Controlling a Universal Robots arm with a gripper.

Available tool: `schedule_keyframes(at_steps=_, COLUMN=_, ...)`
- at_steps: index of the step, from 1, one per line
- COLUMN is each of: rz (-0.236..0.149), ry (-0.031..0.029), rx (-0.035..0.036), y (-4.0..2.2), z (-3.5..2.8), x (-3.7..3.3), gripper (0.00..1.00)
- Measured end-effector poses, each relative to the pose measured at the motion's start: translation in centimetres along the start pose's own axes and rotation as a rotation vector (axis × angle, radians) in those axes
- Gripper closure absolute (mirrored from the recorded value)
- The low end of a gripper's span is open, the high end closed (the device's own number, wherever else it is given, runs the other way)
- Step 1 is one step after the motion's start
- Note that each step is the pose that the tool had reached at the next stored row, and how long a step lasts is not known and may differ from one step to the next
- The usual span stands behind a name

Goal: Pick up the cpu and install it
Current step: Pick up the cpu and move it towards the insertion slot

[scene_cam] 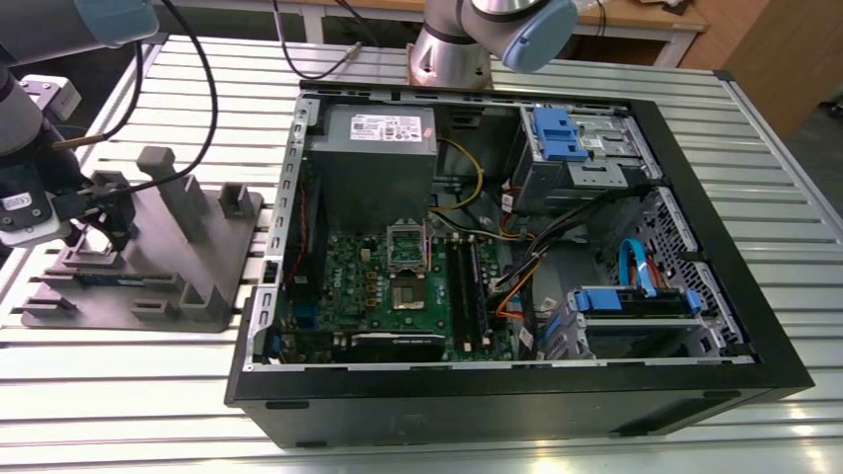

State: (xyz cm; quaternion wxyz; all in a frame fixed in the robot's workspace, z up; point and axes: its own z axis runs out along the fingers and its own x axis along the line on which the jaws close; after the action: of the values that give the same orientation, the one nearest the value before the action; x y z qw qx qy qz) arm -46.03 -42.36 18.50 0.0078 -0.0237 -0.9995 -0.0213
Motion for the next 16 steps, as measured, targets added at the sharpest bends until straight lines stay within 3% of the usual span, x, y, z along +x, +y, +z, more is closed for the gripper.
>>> schedule_keyframes(at_steps=16, rz=-0.007, ry=0.0003, rx=0.0001, y=0.04, z=0.17, x=0.00, gripper=0.40)
